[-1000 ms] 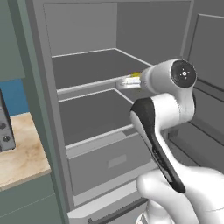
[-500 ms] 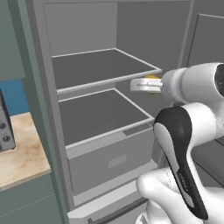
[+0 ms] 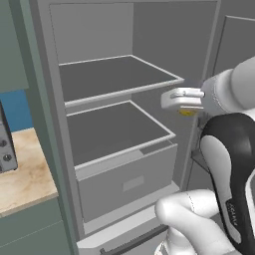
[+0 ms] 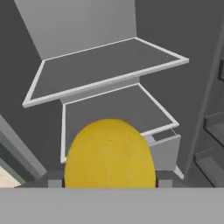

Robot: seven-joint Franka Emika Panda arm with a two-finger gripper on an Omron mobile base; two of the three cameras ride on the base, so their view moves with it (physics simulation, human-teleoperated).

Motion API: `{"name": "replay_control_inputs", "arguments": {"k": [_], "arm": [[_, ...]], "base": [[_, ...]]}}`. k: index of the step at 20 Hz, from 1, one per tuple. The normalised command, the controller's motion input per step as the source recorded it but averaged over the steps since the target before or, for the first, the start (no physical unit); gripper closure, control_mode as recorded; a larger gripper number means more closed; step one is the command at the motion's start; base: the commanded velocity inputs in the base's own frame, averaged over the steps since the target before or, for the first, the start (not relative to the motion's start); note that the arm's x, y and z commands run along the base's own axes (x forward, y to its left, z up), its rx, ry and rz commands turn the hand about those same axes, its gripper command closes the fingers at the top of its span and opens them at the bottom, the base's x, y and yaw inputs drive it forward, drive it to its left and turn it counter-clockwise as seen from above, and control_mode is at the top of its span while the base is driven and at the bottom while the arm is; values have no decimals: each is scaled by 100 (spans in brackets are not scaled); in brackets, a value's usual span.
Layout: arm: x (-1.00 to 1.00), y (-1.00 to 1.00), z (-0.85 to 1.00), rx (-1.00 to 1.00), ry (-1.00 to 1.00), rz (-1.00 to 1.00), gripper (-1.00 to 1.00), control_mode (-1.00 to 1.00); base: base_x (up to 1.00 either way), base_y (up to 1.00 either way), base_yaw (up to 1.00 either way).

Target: Place the cold items (lemon and cucumber) from the fridge in one tupperware on the dining counter. Place the warm items (kebab skewer and hot dog) in the stove area in another tupperware.

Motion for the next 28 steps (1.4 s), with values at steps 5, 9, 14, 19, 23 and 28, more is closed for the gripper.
{"name": "replay_control_inputs", "arguments": {"k": [5, 9, 14, 19, 23, 28], "arm": [[-56, -7, -17, 0, 6, 0, 100, -100], [-10, 0, -12, 0, 9, 0, 100, -100], [-33, 0, -18, 0, 6, 0, 100, -100], [-30, 0, -15, 0, 0, 0, 100, 100], [0, 0, 0, 0, 0, 0, 100, 100], [0, 0, 0, 0, 0, 0, 100, 100]], "base": [[0, 0, 0], [0, 0, 0], [0, 0, 0], [-21, 2, 0], [-42, 41, -10], [-44, 61, -41]]}}
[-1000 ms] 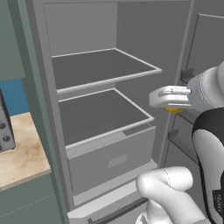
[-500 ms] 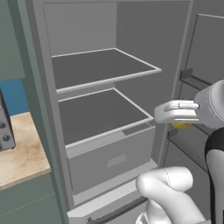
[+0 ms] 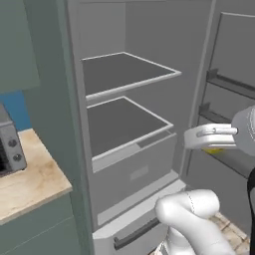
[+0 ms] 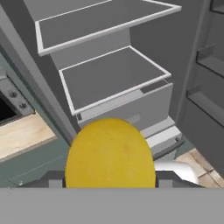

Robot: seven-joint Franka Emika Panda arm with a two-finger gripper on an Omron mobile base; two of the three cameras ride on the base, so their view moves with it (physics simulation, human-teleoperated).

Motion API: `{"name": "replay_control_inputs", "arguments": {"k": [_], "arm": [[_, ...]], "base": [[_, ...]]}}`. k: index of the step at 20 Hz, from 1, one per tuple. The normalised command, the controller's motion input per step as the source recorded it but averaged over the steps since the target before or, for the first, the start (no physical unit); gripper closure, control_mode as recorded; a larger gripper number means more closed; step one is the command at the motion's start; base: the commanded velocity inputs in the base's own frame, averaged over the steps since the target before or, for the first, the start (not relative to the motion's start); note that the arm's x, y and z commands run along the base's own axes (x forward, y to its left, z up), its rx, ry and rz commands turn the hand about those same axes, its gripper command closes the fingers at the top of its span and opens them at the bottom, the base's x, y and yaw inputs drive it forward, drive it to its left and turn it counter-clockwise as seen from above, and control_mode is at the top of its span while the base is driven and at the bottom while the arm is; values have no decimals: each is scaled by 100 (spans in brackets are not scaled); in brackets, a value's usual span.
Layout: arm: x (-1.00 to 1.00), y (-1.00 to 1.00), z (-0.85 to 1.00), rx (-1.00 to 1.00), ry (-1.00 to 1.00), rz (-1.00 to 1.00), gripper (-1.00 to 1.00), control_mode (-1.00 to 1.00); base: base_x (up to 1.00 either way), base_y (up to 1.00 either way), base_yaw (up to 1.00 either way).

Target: Place the cold items (lemon and cucumber) from the fridge in one tupperware on the dining counter. Place the warm items (kebab skewer and hot dog) in the stove area in another tupperware.

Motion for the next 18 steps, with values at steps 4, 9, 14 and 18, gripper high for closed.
{"name": "replay_control_inputs", "arguments": {"k": [4, 9, 14, 18], "arm": [[0, 0, 0, 0, 0, 0, 100, 100], [0, 0, 0, 0, 0, 0, 100, 100], [0, 0, 0, 0, 0, 0, 100, 100], [0, 0, 0, 0, 0, 0, 100, 100]], "base": [[-59, 34, -67], [-65, 25, -95], [-66, 16, -100], [-64, -8, -99]]}}
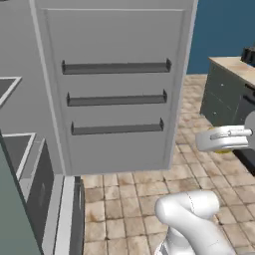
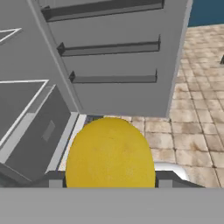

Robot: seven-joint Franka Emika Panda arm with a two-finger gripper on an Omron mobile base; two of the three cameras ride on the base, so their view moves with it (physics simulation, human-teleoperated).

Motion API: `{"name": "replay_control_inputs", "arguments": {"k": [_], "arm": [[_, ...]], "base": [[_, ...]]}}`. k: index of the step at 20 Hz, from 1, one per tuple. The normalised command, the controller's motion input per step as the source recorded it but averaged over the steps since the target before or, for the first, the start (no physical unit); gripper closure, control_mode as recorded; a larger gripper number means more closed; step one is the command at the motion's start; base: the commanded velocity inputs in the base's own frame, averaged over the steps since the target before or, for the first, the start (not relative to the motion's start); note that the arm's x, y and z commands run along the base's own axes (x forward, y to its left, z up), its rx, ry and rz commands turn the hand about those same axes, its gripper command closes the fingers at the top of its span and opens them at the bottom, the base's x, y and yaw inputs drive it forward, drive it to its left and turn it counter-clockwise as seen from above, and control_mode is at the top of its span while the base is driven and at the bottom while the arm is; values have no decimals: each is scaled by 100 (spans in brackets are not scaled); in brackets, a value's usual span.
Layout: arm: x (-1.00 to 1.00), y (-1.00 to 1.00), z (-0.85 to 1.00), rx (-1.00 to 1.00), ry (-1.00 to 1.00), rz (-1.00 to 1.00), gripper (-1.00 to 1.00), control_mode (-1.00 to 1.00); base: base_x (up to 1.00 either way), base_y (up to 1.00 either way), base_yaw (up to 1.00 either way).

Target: Place the cold items (lemon and cucumber) from the fridge in one tupperware on the dining counter. Place the warm items (kebab skewer and hot dog) in the stove area in another tupperware.

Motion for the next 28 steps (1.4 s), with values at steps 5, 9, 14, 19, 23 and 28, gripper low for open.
{"name": "replay_control_inputs", "arguments": {"k": [5, 9, 14, 19, 23, 28], "arm": [[0, 0, 0, 0, 0, 0, 100, 100], [0, 0, 0, 0, 0, 0, 100, 100], [0, 0, 0, 0, 0, 0, 100, 100], [0, 0, 0, 0, 0, 0, 100, 100], [0, 0, 0, 0, 0, 0, 100, 100], [0, 0, 0, 0, 0, 0, 100, 100]], "base": [[-20, -51, -78], [13, -100, -17], [30, -100, -3], [56, -93, 0], [87, -58, 0], [99, -16, 0]]}}
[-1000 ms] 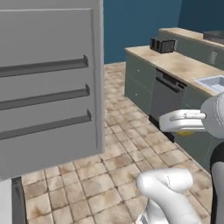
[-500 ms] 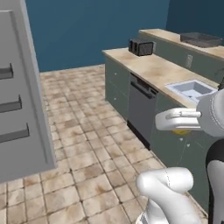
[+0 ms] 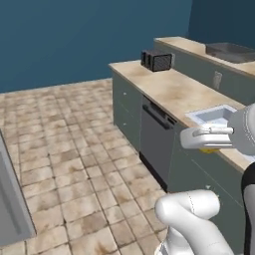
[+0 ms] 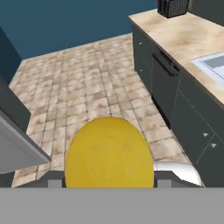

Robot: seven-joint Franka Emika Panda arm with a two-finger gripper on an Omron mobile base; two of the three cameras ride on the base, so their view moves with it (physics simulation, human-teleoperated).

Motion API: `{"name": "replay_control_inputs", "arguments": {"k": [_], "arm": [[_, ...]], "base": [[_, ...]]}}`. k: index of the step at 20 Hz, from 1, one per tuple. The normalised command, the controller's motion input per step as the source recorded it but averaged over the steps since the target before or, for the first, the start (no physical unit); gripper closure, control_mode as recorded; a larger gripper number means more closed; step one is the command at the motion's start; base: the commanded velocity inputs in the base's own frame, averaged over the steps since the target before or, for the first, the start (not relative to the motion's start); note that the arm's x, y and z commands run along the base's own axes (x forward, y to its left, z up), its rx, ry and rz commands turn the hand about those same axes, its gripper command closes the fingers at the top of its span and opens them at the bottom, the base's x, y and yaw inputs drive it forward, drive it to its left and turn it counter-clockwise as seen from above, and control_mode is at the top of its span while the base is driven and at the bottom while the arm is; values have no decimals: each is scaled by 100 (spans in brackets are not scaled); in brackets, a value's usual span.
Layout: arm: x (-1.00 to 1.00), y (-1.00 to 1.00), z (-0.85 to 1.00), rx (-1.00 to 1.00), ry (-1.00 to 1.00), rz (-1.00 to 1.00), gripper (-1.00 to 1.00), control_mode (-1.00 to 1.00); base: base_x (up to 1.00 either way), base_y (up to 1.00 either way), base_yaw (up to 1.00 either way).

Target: Place the cold items (lemon and cucumber) from the fridge in one tupperware on the dining counter. Place the warm items (kebab skewer and hot dog) in the stove area in another tupperware.

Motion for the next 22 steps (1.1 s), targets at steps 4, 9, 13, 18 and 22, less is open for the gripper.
{"name": "replay_control_inputs", "arguments": {"k": [4, 9, 13, 18, 22], "arm": [[0, 0, 0, 0, 0, 0, 100, 100], [0, 0, 0, 0, 0, 0, 100, 100], [0, 0, 0, 0, 0, 0, 100, 100], [0, 0, 0, 0, 0, 0, 100, 100], [0, 0, 0, 0, 0, 0, 100, 100]], "base": [[100, 1, -4], [100, 13, -7], [100, 8, -6], [100, 19, -10], [95, 33, -15]]}}
